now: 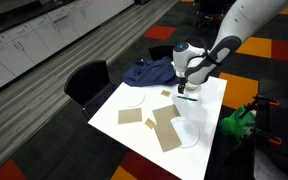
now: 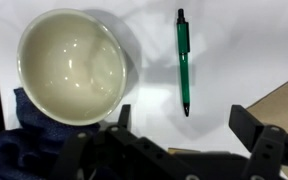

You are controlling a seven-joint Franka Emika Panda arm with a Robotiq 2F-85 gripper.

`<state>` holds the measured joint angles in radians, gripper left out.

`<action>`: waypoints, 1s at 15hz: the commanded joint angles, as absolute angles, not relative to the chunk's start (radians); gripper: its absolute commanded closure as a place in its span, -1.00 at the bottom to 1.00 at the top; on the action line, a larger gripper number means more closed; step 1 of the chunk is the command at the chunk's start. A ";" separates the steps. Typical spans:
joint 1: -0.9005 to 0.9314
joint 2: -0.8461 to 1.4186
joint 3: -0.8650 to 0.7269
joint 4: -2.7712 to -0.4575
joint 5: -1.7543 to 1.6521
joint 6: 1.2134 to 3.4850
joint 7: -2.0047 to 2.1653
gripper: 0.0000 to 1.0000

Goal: Put he pen on the table then move the bowl to the left

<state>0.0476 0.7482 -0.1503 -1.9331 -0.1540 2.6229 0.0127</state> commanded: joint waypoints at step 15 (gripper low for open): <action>0.094 0.632 -0.292 -2.127 -0.203 2.766 0.288 -1.00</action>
<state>0.1431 0.6378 -0.3293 -2.1078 -0.2232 2.7332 0.3336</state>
